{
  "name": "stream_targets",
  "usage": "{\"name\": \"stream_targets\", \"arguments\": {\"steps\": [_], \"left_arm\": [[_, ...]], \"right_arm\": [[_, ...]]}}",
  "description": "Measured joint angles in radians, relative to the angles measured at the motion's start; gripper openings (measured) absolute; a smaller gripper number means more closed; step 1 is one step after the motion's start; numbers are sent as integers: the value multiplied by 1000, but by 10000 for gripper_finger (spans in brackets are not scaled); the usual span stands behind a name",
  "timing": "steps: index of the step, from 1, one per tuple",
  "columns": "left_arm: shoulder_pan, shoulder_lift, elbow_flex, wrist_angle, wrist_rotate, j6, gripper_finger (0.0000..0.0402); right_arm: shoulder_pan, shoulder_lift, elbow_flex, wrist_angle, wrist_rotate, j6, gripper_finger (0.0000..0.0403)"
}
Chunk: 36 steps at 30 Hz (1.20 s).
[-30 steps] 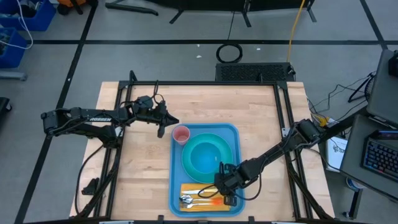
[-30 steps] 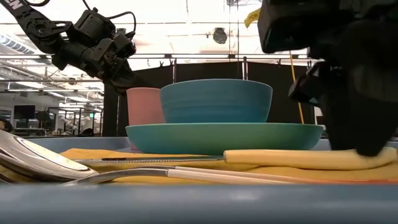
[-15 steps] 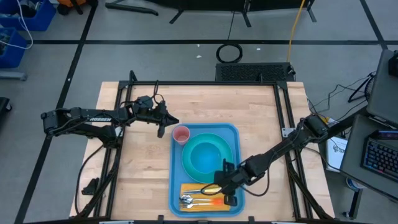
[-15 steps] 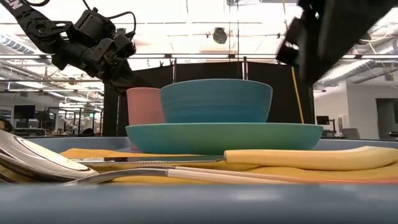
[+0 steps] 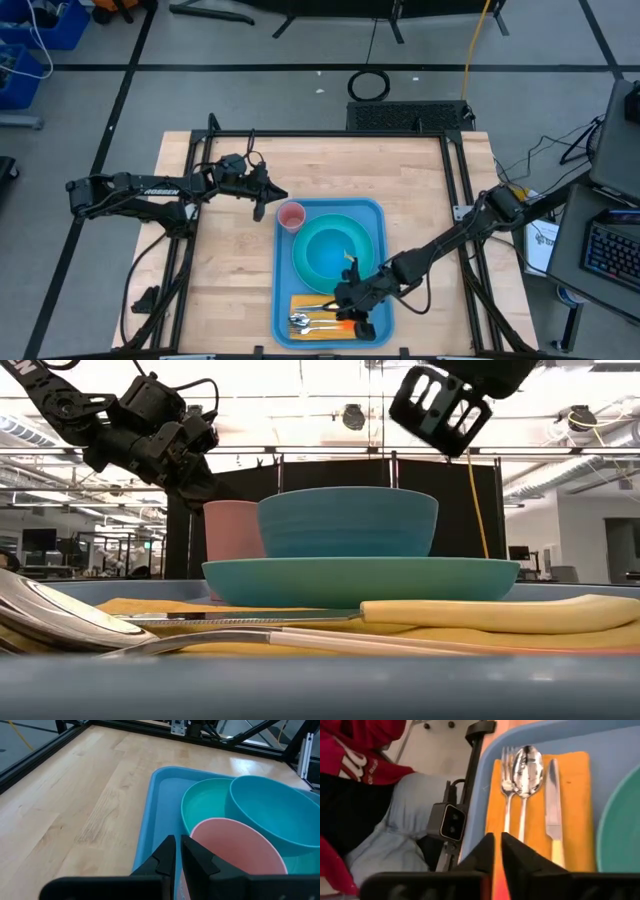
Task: Set up tray
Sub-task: Return to Home Position
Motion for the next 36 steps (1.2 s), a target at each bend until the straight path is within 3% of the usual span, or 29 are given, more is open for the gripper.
{"name": "stream_targets", "arguments": {"steps": [3, 10, 17, 22, 26, 30, 36], "left_arm": [[0, 0, 0, -2, 0, 1, 31], [-2, 0, 0, -6, -32, -24, 31], [1, 0, 1, 51, -79, -24, 31], [0, -20, 1, 108, 7, -78, 31], [-6, -94, 0, 109, 95, -82, 31], [-42, -191, 0, 95, 67, -123, 31], [-112, -333, 1, 11, -16, -160, 31]], "right_arm": [[-2, 19, 0, 15, -17, -22, 6], [-1, 1, 0, 48, -3, -116, 2], [28, -96, -1, 1, 152, -270, 1], [60, -234, -51, -16, 313, -318, 1], [82, -390, -178, 18, 383, -320, 0], [72, -567, -342, 159, 401, -340, 0], [58, -824, -504, 200, 379, -358, 0]]}}
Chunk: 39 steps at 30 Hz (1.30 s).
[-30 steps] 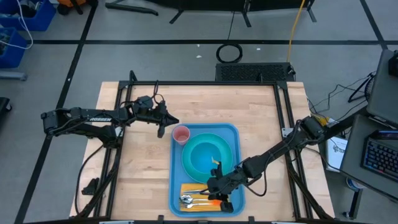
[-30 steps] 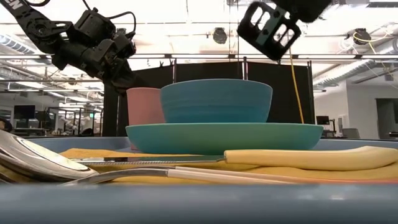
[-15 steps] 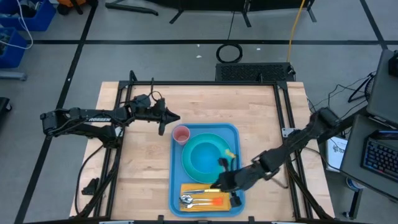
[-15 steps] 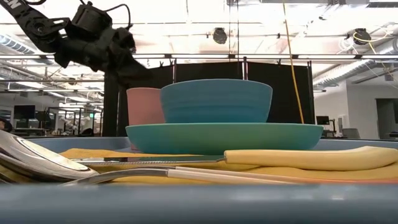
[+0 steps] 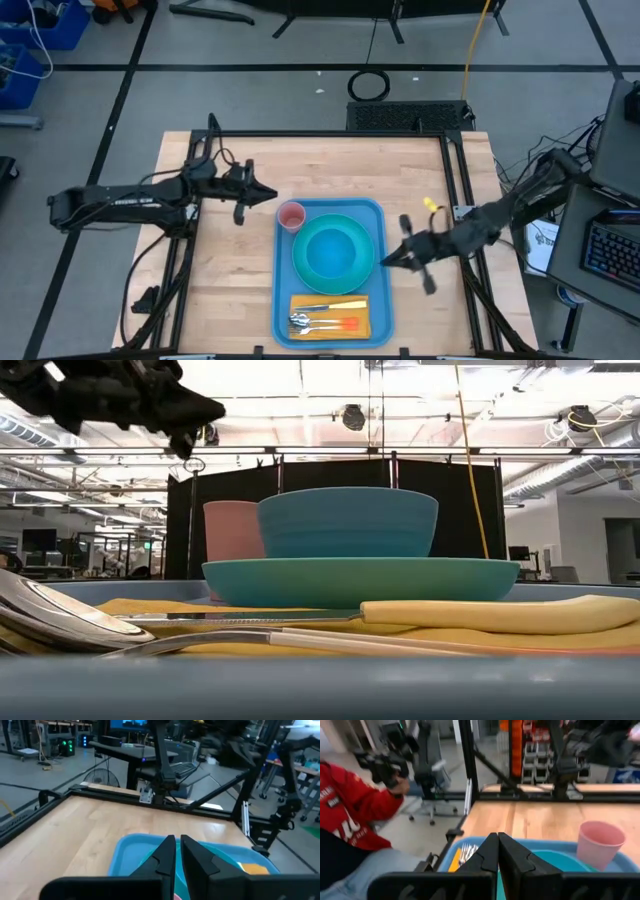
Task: Set up tray
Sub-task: Return to Home Position
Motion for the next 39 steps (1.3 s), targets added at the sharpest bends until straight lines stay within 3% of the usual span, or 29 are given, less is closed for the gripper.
{"name": "stream_targets", "arguments": {"steps": [9, 15, 21, 27, 39], "left_arm": [[-14, -146, 0, -180, -9, 38, 31], [-41, -194, 0, -218, -3, 70, 31], [-71, -253, -67, -182, -7, 105, 31], [-40, -362, -191, -108, -52, 107, 31], [18, -493, -352, -77, -10, 191, 31]], "right_arm": [[0, -313, -151, 7, 3, -108, 0], [-1, -502, -294, 6, 131, -162, 0], [-1, -656, -422, 12, 185, -184, 0], [-1, -754, -522, 14, 212, -213, 0], [-1, -845, -693, 15, 288, -234, 0]]}}
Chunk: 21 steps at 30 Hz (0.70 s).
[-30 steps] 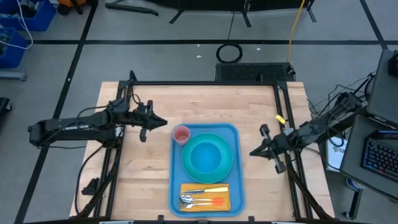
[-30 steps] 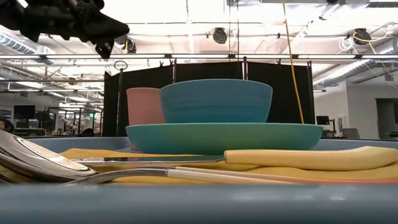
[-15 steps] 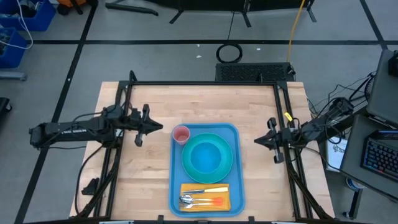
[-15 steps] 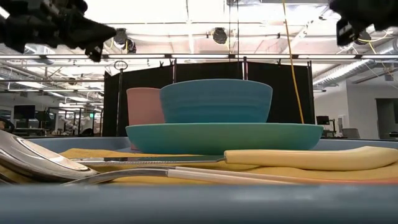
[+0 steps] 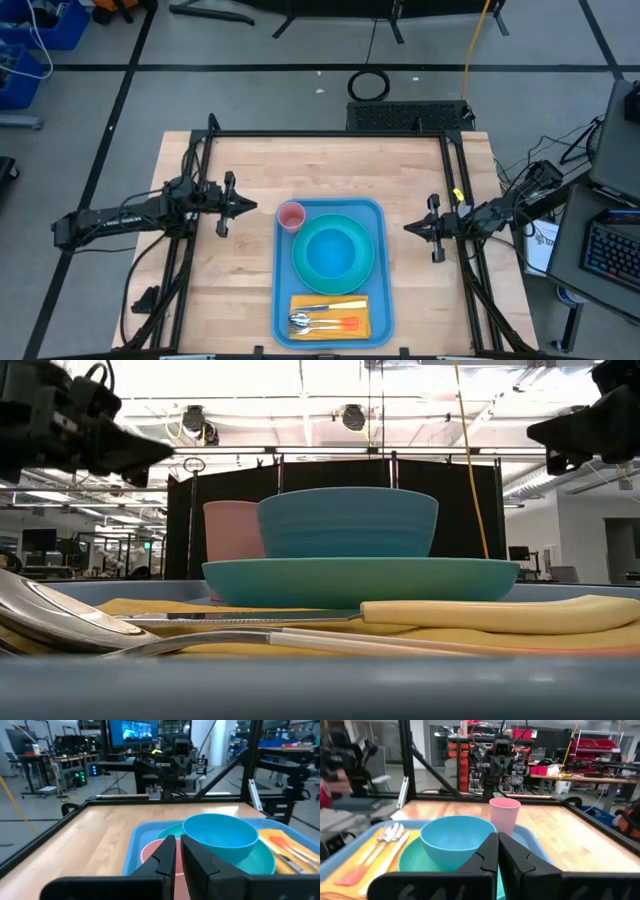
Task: Set up tray
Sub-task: Return to Home Position
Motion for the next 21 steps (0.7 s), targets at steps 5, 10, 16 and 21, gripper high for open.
{"name": "stream_targets", "arguments": {"steps": [5, 10, 16, 21], "left_arm": [[10, 3, -32, 20, -8, 13, 31], [8, 3, -32, -9, -8, 49, 31], [8, 3, -32, -16, -28, 34, 31], [8, 3, -32, -16, -28, 26, 31]], "right_arm": [[0, -11, -34, -18, 1, 41, 0], [0, -12, -35, -27, 13, 20, 0], [0, -11, -37, -25, 55, -28, 0], [2, -8, -37, -49, 28, -21, 0]]}}
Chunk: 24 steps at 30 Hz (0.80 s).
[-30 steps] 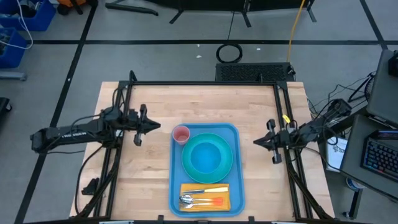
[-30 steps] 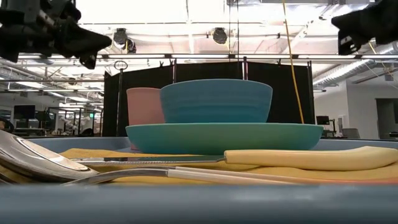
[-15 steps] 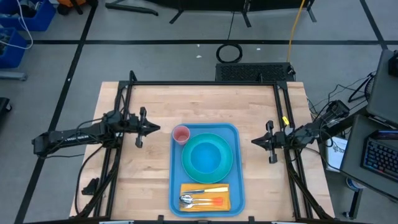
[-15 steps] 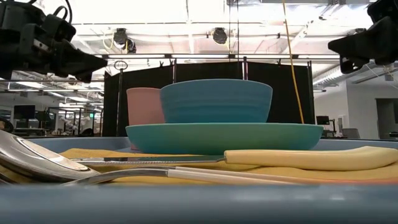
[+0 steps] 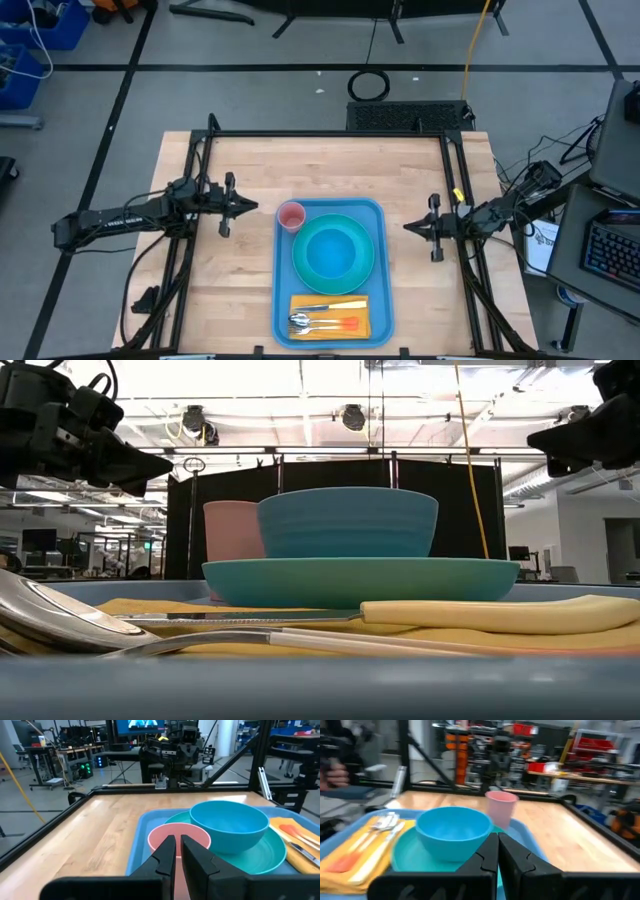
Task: Set up tray
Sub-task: Return to Home Position
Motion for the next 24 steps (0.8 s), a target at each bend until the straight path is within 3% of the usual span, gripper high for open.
{"name": "stream_targets", "arguments": {"steps": [15, 20, 24], "left_arm": [[0, 0, 0, 0, 0, -9, 31], [0, 0, 0, 0, 0, -9, 31], [0, 0, 0, 0, 0, -9, 31]], "right_arm": [[0, 0, -1, 39, -31, 55, 0], [0, 0, -2, 40, -30, -101, 0], [0, 0, -2, 40, -30, -118, 0]]}}
